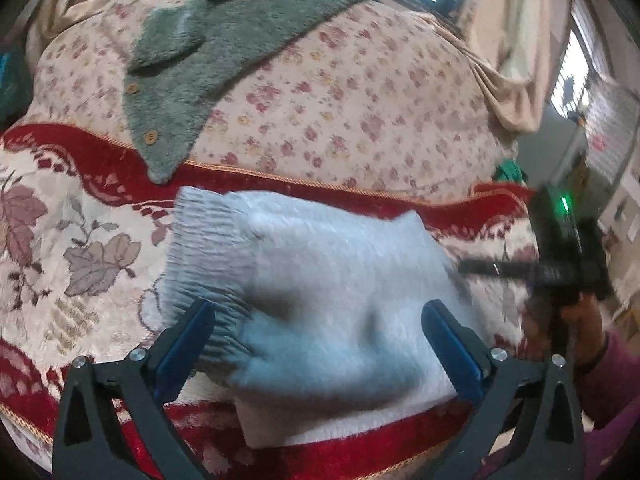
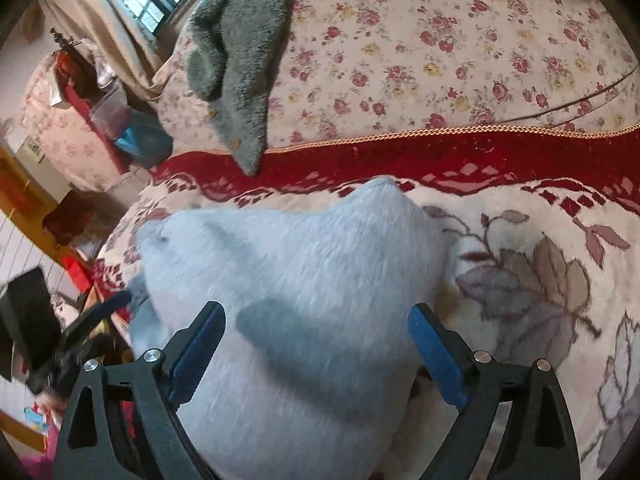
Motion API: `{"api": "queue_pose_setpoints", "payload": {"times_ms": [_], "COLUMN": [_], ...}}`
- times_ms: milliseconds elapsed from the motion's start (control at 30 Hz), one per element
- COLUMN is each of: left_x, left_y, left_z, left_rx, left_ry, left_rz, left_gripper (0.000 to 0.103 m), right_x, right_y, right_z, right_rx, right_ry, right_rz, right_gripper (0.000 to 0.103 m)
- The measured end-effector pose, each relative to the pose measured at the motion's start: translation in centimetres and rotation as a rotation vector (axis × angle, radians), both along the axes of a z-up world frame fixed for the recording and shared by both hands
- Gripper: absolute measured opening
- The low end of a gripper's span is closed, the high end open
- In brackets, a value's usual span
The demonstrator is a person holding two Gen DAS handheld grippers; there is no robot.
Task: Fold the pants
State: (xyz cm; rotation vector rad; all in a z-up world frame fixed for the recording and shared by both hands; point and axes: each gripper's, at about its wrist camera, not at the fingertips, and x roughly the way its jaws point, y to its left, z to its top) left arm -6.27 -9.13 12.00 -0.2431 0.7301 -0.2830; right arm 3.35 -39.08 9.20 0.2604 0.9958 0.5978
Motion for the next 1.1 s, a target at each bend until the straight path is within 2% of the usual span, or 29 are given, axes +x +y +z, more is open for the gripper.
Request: {"api": "queue_pose_setpoints", "payload": {"times_ms": [167, 267, 333, 433, 533, 667, 733, 900, 1000, 1100], "left_x": [1.6, 2.5, 2.9, 2.7, 2.7, 3.4, 3.6, 4.2, 4.5, 4.4], "left_y": [2.4, 3.9, 5.0, 5.9, 5.6, 3.7, 3.0, 3.4, 3.6, 3.5], "left_z": [-0.5, -1.8, -3.1, -4.5, -5.4, -7.4, -8.0, -9.8, -11.1, -11.2], "left_rx": [-0.063, -0.163, -0.26, -0.341, -0.338, -0.243, -0.224, -0.32, -0.375, -0.381], "left_ry": [0.034, 0.085, 0.114, 0.116, 0.122, 0.177, 0.176, 0.175, 0.205, 0.204], "left_rz": [0.072, 0.071, 0.058, 0.062, 0.054, 0.004, -0.01, -0.015, -0.012, -0.013], "left_gripper": [0.103, 0.103, 0.103, 0.103, 0.103, 0.103, 0.103, 0.103, 0.103, 0.1], "right_x": [-1.0, -0.9, -0.8, -0.1, 0.5, 1.4, 1.8, 2.4, 2.6, 2.4], "right_y": [-0.8, -1.5, -1.8, -1.8, -1.4, -1.2, -0.9, 0.0, 0.4, 0.9], "right_z": [-1.2, -2.2, -2.7, -4.0, -5.7, -7.4, -7.9, -8.2, -8.5, -8.1], "right_rx": [0.021, 0.029, 0.056, 0.112, 0.158, 0.257, 0.286, 0.288, 0.306, 0.284], "right_ry": [0.06, 0.099, 0.115, 0.178, 0.229, 0.294, 0.319, 0.325, 0.322, 0.281], "right_rz": [-0.011, -0.026, -0.028, -0.012, 0.013, 0.032, 0.051, 0.089, 0.071, 0.061], "right_gripper": [0.1, 0.101, 0.102, 0.103, 0.103, 0.103, 0.103, 0.103, 0.103, 0.103]}}
